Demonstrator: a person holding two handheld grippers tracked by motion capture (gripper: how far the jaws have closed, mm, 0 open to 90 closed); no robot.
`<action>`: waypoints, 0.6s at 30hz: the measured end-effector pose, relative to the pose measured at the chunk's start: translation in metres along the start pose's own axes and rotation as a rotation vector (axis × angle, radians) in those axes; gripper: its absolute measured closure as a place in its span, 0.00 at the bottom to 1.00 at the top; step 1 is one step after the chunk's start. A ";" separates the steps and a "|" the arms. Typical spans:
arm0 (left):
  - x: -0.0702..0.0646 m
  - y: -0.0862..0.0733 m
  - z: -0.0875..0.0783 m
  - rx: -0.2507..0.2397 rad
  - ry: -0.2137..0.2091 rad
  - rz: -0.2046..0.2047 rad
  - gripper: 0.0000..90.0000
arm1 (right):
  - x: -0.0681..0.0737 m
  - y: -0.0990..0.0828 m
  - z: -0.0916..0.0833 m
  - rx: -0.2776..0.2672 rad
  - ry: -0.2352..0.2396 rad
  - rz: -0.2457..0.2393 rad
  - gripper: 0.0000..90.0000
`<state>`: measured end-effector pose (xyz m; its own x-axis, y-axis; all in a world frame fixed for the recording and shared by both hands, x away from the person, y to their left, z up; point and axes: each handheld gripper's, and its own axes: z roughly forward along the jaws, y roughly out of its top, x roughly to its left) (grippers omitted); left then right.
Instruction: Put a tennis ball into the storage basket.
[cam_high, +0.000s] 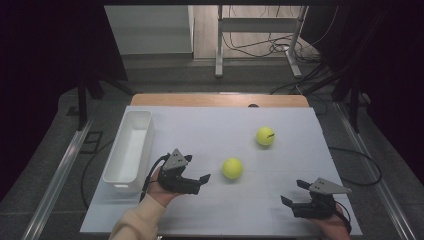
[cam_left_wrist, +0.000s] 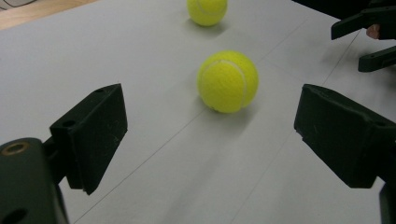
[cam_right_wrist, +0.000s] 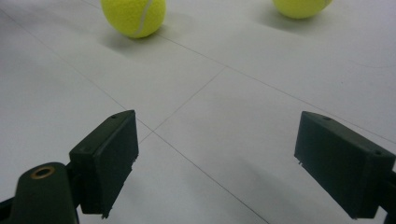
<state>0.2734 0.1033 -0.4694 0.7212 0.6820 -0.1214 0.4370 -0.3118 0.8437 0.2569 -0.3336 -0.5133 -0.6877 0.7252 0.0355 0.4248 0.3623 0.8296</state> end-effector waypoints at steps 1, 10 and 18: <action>0.000 0.001 0.001 0.002 -0.002 -0.001 0.12 | 0.000 0.000 0.000 0.000 0.000 0.000 0.16; -0.003 0.007 0.009 0.010 -0.018 0.015 0.12 | 0.000 0.000 0.000 -0.001 0.000 -0.001 0.16; -0.004 0.010 0.015 0.020 -0.025 0.019 0.12 | 0.000 0.000 0.000 0.002 -0.001 -0.002 0.16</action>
<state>0.2828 0.0871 -0.4687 0.7428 0.6589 -0.1190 0.4337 -0.3382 0.8352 0.2570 -0.3339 -0.5135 -0.6881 0.7249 0.0328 0.4244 0.3653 0.8285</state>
